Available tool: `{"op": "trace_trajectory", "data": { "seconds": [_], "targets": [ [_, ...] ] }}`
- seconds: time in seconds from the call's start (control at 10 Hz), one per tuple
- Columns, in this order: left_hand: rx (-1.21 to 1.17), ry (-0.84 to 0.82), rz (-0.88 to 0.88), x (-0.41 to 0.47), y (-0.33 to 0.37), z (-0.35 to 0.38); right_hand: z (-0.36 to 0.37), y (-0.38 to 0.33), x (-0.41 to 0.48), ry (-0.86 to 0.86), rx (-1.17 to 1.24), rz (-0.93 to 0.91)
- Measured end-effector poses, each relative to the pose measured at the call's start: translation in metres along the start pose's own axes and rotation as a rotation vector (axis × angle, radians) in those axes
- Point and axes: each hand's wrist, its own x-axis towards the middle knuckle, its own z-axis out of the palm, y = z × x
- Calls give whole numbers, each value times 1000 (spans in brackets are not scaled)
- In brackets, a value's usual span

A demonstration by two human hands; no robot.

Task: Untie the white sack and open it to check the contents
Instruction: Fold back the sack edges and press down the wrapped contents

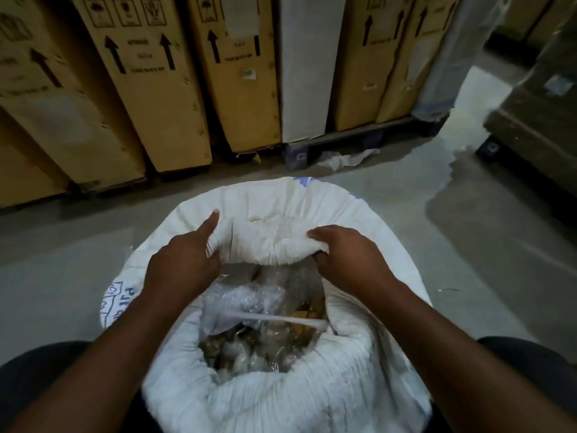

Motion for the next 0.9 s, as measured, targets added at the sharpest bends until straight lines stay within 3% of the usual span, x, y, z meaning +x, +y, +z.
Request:
{"op": "trace_trajectory", "data": {
  "seconds": [0.2, 0.3, 0.4, 0.5, 0.6, 0.7, 0.8, 0.9],
  "targets": [
    [-5, 25, 16, 2, -11, -7, -10, 9, 26, 57, 246, 79],
    [188, -93, 150, -4, -21, -13, -20, 5, 33, -8, 622, 230],
    [202, -163, 216, 0, -33, -13, -36, 0, 31, -123, 1128, 459],
    [17, -17, 237, 10, -39, -15, -55, 0, 29, -297, 1384, 682],
    [-217, 58, 91, 17, -44, -24, -59, -6, 29, -162, 1259, 673],
    [-252, 132, -118, 35, -70, -16, -44, 6, 33, 154, 217, 393],
    [-258, 215, -255, 33, -72, -25, -49, -3, 34, 309, -61, 318],
    [-377, 261, -281, 17, -44, -47, -46, -19, 24, 384, 24, 190]
  ]
}}
